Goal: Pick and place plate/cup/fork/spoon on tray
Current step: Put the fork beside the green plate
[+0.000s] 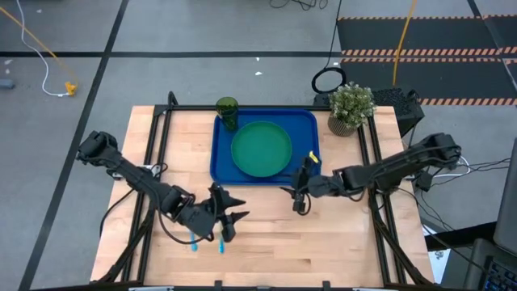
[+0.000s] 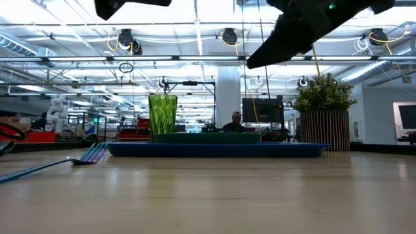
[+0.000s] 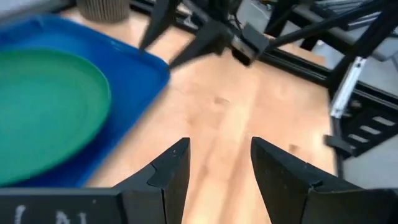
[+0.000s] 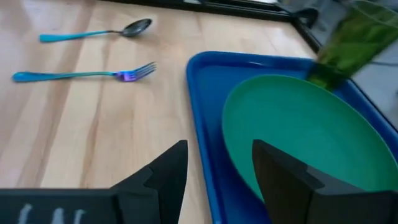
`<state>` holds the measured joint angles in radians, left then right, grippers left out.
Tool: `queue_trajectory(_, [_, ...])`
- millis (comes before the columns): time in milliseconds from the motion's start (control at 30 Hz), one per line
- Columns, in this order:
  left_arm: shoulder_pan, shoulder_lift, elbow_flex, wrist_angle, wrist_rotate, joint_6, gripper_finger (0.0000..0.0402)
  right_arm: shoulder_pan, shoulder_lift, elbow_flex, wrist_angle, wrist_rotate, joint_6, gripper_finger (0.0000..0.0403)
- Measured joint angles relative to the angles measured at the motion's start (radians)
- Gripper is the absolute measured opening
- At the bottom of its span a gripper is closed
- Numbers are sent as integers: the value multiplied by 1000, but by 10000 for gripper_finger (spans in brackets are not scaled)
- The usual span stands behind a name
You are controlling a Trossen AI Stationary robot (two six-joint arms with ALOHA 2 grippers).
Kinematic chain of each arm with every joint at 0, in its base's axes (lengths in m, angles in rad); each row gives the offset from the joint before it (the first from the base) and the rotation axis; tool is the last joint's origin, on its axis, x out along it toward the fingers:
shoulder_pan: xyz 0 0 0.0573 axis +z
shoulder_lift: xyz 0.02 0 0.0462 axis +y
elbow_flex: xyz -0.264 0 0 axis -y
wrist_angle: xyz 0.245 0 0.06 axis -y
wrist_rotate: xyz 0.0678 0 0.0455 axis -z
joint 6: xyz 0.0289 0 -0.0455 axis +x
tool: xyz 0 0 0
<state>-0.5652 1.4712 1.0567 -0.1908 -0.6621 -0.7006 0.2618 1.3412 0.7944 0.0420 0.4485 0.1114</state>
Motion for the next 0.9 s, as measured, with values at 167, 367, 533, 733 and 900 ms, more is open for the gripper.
queue_trajectory(167, [-34,0,17,-97,3,-141,172,61,-9,0,-31,64,88,174])
queue_trajectory(367, [-74,1,17,-315,34,-460,172,111,-5,0,-30,79,179,174])
queue_trajectory(533, [-90,42,17,-513,117,-776,172,144,-5,0,-25,79,252,174])
queue_trajectory(733, [-85,156,17,-548,325,-937,172,171,-5,0,-13,79,293,174])
queue_trajectory(900, [-50,227,17,-540,463,-962,172,173,-5,0,-2,79,296,174])
